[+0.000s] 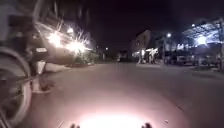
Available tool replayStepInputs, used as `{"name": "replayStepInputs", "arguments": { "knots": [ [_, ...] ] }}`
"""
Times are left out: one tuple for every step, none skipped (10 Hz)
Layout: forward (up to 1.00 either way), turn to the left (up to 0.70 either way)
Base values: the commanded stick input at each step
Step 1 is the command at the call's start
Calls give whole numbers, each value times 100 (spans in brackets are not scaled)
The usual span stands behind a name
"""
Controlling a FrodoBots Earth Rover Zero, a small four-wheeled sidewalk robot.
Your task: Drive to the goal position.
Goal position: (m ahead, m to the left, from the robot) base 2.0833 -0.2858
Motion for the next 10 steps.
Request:
{"name": "replayStepInputs", "arguments": {
  "knots": [
    [70, 0],
    [70, 0],
    [70, 0],
    [70, 0],
    [70, 0],
    [70, 0],
    [70, 0],
    [70, 0],
    [70, 0],
    [70, 0]
  ]
}}
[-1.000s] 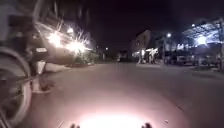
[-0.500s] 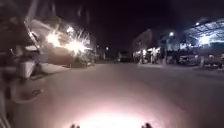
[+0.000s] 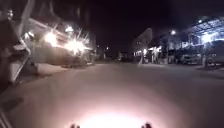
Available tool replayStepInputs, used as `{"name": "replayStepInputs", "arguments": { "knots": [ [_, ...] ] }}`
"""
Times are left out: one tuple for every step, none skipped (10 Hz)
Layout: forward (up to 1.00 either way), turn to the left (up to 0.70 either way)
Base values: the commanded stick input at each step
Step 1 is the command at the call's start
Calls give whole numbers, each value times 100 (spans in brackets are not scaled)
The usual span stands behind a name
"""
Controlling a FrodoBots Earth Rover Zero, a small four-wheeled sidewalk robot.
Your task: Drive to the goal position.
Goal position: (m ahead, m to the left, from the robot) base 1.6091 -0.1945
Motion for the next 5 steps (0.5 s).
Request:
{"name": "replayStepInputs", "arguments": {
  "knots": [
    [70, 0],
    [70, 0],
    [70, 0],
    [70, 0],
    [70, 0]
  ]
}}
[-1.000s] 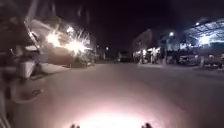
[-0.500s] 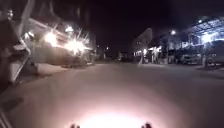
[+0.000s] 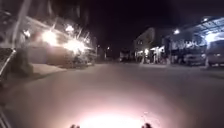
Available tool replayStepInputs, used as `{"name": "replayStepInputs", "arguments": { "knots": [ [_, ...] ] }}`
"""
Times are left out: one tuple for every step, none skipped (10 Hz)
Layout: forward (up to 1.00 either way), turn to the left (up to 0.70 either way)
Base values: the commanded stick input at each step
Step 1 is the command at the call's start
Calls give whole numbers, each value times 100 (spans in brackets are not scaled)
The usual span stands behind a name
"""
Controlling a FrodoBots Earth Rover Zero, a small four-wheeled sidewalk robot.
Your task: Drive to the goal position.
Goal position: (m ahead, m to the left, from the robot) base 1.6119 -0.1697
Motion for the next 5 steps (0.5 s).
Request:
{"name": "replayStepInputs", "arguments": {
  "knots": [
    [70, 0],
    [70, 0],
    [70, 0],
    [70, 0],
    [70, 0]
  ]
}}
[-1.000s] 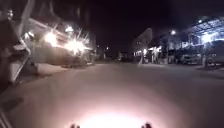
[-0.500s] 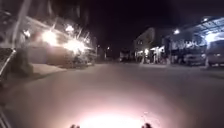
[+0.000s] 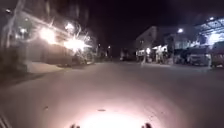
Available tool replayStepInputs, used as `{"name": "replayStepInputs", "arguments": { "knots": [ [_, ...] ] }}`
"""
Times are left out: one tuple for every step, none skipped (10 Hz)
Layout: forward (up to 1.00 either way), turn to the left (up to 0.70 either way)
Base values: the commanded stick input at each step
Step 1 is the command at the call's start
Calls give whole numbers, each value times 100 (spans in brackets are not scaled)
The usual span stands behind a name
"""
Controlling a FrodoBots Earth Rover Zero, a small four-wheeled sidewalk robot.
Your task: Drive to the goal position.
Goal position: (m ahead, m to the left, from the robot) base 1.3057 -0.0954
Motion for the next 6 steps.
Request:
{"name": "replayStepInputs", "arguments": {
  "knots": [
    [70, 0],
    [70, 0],
    [70, 0],
    [70, 0],
    [70, 0],
    [70, 0]
  ]
}}
